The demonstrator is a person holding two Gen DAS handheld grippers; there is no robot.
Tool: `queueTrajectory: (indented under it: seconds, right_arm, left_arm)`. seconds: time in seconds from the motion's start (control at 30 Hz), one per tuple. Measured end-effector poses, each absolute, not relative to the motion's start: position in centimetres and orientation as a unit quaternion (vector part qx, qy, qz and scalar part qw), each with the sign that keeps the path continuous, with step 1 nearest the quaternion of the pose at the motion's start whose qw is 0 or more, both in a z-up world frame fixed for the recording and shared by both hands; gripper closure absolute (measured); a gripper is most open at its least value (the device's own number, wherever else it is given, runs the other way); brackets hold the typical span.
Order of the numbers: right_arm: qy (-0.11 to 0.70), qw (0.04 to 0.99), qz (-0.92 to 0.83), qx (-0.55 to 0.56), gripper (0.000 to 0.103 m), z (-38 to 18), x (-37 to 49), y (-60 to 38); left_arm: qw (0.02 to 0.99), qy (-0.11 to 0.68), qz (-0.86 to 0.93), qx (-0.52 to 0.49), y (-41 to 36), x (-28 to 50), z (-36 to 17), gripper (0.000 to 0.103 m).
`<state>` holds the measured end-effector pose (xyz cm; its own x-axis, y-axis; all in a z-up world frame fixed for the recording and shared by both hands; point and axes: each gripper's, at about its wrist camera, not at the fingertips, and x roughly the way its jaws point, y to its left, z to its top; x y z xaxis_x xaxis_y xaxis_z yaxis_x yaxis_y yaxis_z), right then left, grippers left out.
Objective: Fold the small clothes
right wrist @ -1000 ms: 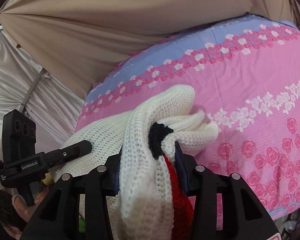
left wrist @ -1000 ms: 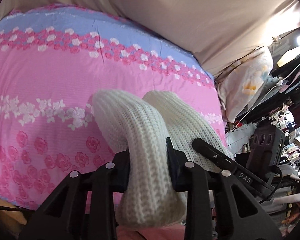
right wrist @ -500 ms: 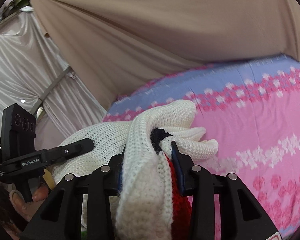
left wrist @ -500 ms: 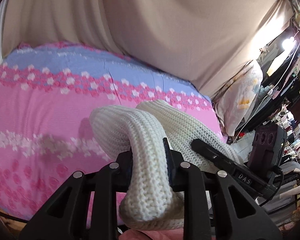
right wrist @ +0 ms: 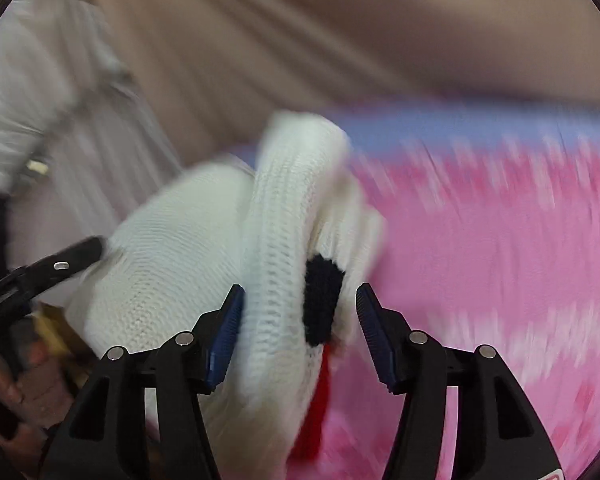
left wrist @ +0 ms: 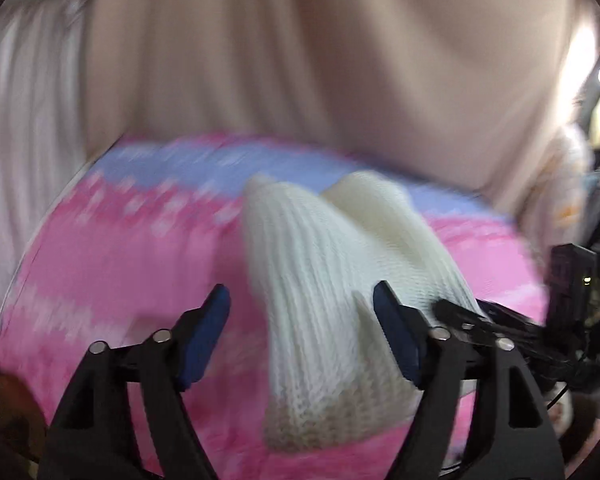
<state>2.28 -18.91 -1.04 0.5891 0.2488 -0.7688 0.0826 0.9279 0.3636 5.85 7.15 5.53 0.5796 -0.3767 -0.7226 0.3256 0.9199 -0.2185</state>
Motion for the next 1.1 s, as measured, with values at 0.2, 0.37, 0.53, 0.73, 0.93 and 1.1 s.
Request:
queueTrajectory:
  seconds: [0.2, 0.37, 0.53, 0.73, 0.93, 1.1]
  right_arm:
    - [0.484, 0.850, 0.007, 0.209, 0.079, -2.9, -1.5, -18.9]
    - [0.453, 0.873, 0.059, 0.170, 0.081, 0.5, 3.3, -14.7]
    - [0.512, 0.853, 0.020, 0.097, 0.101, -5.8, 7.8, -13.9]
    - [0.485, 0.863, 0.013, 0.144, 0.102, -3.0, 6.0, -15.6]
    - [0.510, 0.853, -0.013, 0.111, 0.102, -6.1, 5.5, -14.9]
    - [0.466, 0.877, -0.023, 0.118, 0.079, -2.1, 2.7, -14.5]
  left_arm:
    - [0.842, 0.522, -0.119, -0.063, 10.1, 5.8, -3.6, 0.054]
    - [0.856, 0.490, -0.154, -0.061, 7.3, 7.5, -0.7, 0.048]
    - [0.846, 0.516, -0.137, -0.001, 3.9, 9.9, -3.9, 0.040]
    - [0.839, 0.529, -0.119, 0.043, 2.9, 10.3, -5.7, 0.040]
    - [0.842, 0.525, -0.106, 0.063, 2.5, 9.6, -5.3, 0.040]
    - [0.858, 0.498, -0.089, 0.086, 1.8, 7.6, -4.0, 0.040]
